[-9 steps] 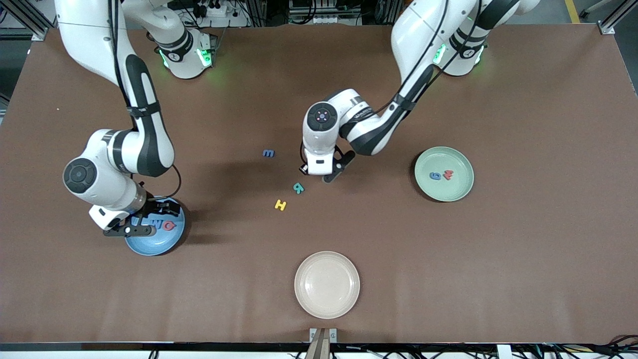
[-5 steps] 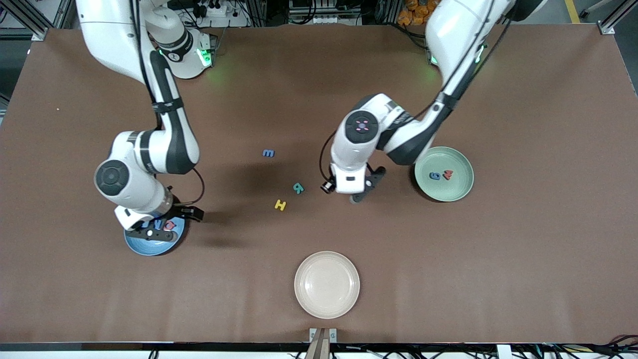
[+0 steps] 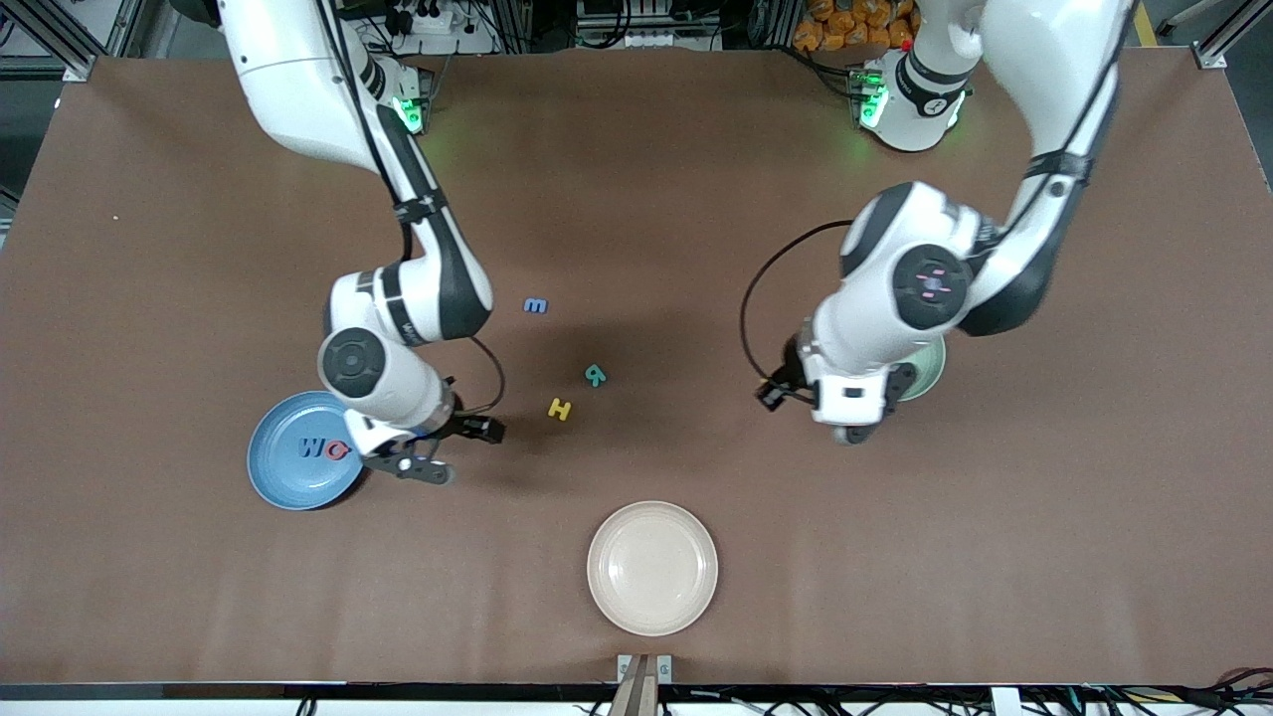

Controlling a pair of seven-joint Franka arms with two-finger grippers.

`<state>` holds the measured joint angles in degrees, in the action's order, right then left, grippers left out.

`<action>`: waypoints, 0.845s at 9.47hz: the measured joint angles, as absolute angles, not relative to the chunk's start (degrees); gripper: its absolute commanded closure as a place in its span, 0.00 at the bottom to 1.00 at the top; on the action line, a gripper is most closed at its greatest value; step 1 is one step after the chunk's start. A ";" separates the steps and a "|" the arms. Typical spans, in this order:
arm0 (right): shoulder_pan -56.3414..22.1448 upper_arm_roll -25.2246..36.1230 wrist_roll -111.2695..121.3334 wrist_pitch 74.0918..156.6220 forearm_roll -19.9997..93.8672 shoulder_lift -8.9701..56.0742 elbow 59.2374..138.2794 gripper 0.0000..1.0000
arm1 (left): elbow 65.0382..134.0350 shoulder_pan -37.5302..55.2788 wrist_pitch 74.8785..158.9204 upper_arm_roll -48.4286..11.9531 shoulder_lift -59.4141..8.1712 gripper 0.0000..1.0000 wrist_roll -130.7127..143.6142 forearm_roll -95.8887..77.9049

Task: Sort uppercase to blue plate, lowercase to green plate
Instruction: 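Lift the h toward the green plate while the right gripper reaches the letters, then release the h on the green plate while the right gripper lowers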

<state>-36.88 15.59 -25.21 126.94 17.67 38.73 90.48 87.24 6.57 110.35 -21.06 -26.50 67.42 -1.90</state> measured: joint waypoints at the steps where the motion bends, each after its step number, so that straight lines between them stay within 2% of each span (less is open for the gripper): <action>1: -38.53 14.76 -25.87 126.90 17.69 40.25 88.66 0.00 | 88.16 3.82 107.50 -21.07 -25.58 0.74 63.74 -1.98; 4: -44.84 14.02 -32.21 127.01 17.71 45.26 85.24 0.00 | 96.84 -3.96 106.93 -20.95 -23.95 0.76 51.80 -1.95; 5: -46.69 14.02 -32.64 127.17 17.68 46.69 84.60 0.00 | 102.32 -7.04 109.92 -20.92 -22.84 0.76 46.69 -1.76; 6: -47.80 14.03 -32.64 127.29 17.68 47.70 83.95 0.00 | 109.57 -9.47 116.41 -20.90 -21.28 0.76 42.46 -1.72; 8: -48.59 14.02 -33.51 127.11 17.69 48.39 82.85 0.00 | 122.13 -10.73 126.52 -20.95 -19.85 0.76 39.55 -1.36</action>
<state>-48.59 14.02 -33.51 127.11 17.69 48.39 82.85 122.13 -10.73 126.52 -20.95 -19.85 39.55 -1.36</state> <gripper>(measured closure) 0.000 0.595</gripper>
